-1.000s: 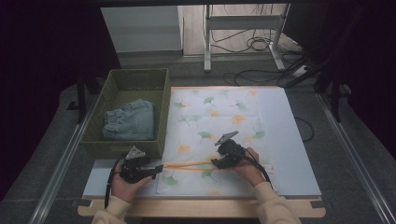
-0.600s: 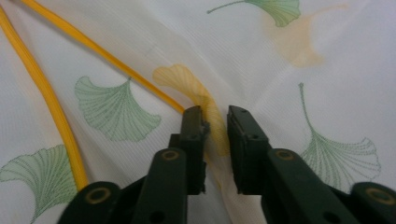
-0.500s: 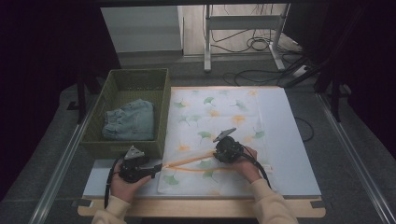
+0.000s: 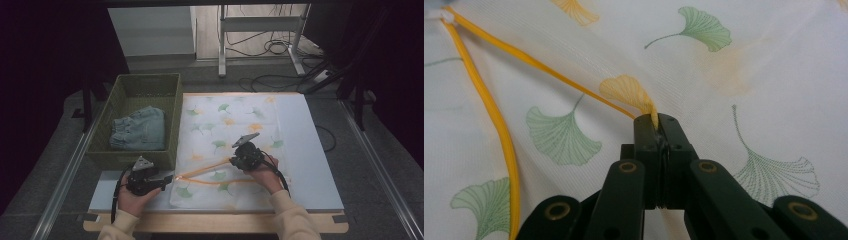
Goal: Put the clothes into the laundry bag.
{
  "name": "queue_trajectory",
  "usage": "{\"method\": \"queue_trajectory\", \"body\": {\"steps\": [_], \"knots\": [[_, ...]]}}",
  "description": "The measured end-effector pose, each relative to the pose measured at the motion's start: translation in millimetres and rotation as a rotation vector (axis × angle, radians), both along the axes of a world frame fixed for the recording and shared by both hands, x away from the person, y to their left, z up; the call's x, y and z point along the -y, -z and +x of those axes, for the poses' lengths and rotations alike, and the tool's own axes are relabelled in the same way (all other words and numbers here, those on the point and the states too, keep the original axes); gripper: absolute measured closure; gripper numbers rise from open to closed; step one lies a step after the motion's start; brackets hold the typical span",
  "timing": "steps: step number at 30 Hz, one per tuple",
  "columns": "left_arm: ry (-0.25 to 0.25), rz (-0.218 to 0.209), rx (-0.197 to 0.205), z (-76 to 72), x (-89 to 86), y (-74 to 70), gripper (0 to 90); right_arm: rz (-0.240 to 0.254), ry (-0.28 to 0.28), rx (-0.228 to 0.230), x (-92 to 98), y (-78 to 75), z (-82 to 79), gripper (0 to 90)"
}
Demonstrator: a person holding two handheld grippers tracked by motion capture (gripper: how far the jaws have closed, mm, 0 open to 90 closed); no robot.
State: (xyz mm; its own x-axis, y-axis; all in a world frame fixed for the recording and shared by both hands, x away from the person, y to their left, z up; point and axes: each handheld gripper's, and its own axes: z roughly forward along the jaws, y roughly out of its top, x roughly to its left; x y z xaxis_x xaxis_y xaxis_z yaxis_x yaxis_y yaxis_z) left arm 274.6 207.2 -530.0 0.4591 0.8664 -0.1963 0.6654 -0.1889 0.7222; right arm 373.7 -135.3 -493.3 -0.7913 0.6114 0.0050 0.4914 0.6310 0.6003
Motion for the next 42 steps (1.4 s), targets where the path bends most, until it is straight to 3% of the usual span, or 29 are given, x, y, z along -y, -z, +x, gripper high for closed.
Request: {"method": "queue_trajectory", "body": {"steps": [20, 42], "knots": [[-0.001, 0.006, 0.0, -0.1, -0.7, 0.1, 34.4, 0.059, -0.03, 0.027, 6.6, -27.9, 2.6, 88.4], [0.003, 0.007, -0.006, 0.4, -0.9, 0.6, 34.3, 0.149, 0.005, 0.076, 18.4, -49.8, 1.0, 88.5]]}}
